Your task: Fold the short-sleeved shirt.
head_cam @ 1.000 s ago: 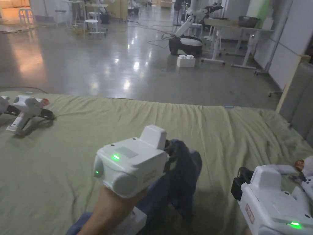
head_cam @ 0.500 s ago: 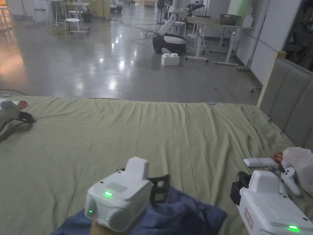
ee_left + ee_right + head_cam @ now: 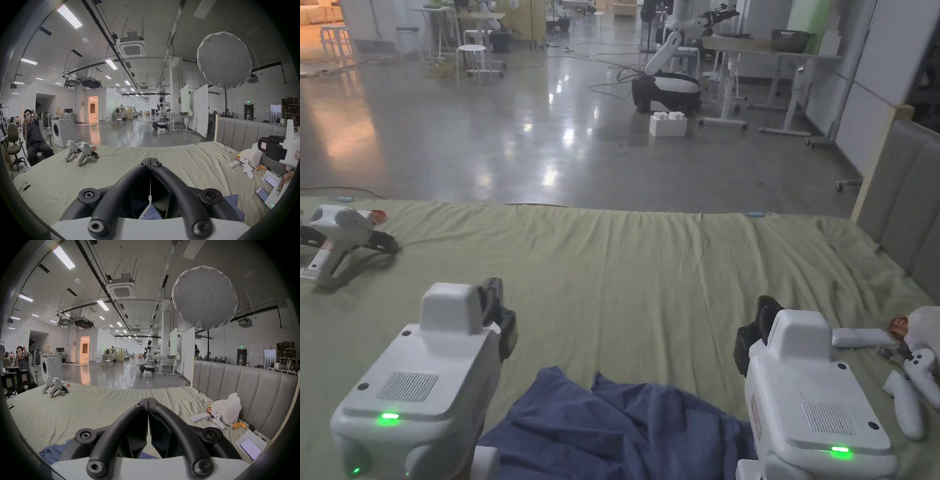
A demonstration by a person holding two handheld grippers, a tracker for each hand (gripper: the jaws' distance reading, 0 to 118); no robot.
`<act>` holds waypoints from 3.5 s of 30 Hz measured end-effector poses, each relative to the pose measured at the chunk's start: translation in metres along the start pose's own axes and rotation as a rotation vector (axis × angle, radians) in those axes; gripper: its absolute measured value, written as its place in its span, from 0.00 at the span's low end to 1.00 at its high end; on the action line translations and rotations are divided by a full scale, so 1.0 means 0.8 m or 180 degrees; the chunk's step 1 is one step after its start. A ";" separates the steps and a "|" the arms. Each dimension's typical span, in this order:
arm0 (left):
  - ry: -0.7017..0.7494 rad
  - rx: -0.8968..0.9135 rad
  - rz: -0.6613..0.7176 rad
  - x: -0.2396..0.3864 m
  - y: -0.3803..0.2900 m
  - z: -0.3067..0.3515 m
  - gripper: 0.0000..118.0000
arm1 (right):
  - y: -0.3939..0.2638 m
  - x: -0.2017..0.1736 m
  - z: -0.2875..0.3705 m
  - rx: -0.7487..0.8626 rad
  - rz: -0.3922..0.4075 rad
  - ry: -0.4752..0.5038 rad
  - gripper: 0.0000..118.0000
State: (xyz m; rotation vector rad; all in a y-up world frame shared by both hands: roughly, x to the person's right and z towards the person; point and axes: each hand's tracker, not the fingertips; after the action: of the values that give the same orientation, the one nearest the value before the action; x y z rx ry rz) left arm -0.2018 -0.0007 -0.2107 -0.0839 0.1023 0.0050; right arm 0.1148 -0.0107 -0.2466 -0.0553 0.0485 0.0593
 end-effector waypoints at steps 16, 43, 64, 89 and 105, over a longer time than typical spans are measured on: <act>0.0022 -0.2186 0.0665 -0.131 -0.135 -0.045 0.00 | -0.031 0.005 -0.013 -0.0368 0.0093 0.0131 0.00; -0.0090 -0.3094 0.0040 -0.101 -0.241 -0.049 0.00 | -0.088 0.058 -0.050 -0.1036 -0.0038 0.0125 0.00; -0.0015 -0.2489 0.0052 -0.096 -0.194 -0.006 0.00 | -0.252 0.105 -0.146 -0.2772 0.0467 0.0518 0.04; 0.0057 -0.1226 0.0320 -0.163 0.067 -0.040 0.00 | 0.050 0.134 -0.087 -0.1466 0.0245 0.0234 0.03; 0.0182 -0.0916 0.0417 -0.180 0.177 -0.142 0.00 | 0.187 0.102 -0.164 -0.0853 0.0132 0.0247 0.03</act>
State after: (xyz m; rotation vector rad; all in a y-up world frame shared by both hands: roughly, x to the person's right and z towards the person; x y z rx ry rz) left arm -0.3578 0.1310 -0.3202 -0.3650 0.1636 0.1485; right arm 0.1809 0.1356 -0.3898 -0.3245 0.1191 0.1048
